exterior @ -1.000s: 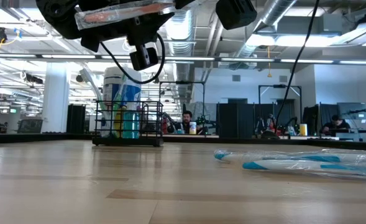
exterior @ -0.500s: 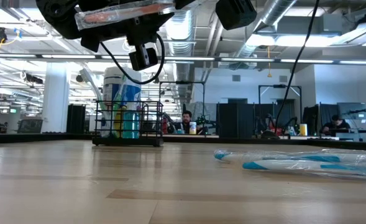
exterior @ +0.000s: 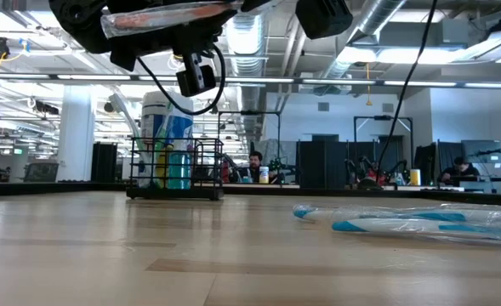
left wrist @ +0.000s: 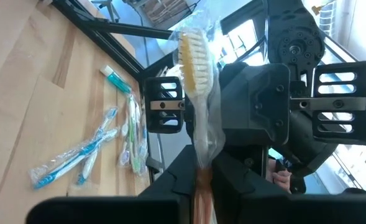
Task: Pick & Place toothbrushing station
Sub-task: Put the orange toothbrush into the wire organizer
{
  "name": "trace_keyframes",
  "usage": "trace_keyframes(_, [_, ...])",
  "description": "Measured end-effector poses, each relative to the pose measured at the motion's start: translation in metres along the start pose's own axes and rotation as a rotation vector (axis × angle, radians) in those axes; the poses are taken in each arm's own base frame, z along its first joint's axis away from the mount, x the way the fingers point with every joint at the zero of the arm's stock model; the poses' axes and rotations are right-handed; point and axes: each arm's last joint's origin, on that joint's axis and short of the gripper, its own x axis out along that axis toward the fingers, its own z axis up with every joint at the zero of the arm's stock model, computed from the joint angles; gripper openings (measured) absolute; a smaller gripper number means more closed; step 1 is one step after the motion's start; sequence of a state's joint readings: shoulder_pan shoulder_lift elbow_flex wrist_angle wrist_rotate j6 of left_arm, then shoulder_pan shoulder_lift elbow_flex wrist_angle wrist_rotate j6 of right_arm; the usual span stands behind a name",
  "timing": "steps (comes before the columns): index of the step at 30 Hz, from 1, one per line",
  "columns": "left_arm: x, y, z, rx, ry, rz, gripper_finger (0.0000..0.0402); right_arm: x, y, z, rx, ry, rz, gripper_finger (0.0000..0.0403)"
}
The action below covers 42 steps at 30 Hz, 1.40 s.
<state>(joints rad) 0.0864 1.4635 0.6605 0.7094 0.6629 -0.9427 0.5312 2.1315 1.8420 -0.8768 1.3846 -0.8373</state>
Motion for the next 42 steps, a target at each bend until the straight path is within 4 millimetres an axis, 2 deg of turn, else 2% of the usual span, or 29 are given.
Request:
trace_keyframes(8, [-0.001, -0.002, 0.002, 0.060, -0.031, 0.012, 0.0013, -0.012, 0.001, 0.002, 0.062, -0.025, -0.010, 0.0051])
trace_keyframes(17, [-0.013, -0.021, 0.007, 0.164, -0.106, 0.028, 0.0013, -0.014, 0.002, 0.002, 0.128, -0.028, -0.011, 0.0052])
trace_keyframes(23, [-0.030, -0.036, 0.008, 0.262, -0.162, 0.145, 0.0013, -0.013, 0.003, 0.001, 0.196, -0.024, -0.008, 0.0052])
trace_keyframes(33, [-0.064, -0.063, 0.000, 0.405, -0.344, 0.191, 0.0013, -0.006, 0.009, -0.006, 0.332, -0.011, 0.047, 0.0052])
trace_keyframes(42, [-0.086, -0.066, -0.010, 0.505, -0.460, 0.350, 0.0013, 0.012, 0.013, -0.011, 0.520, 0.004, 0.175, 0.0052])
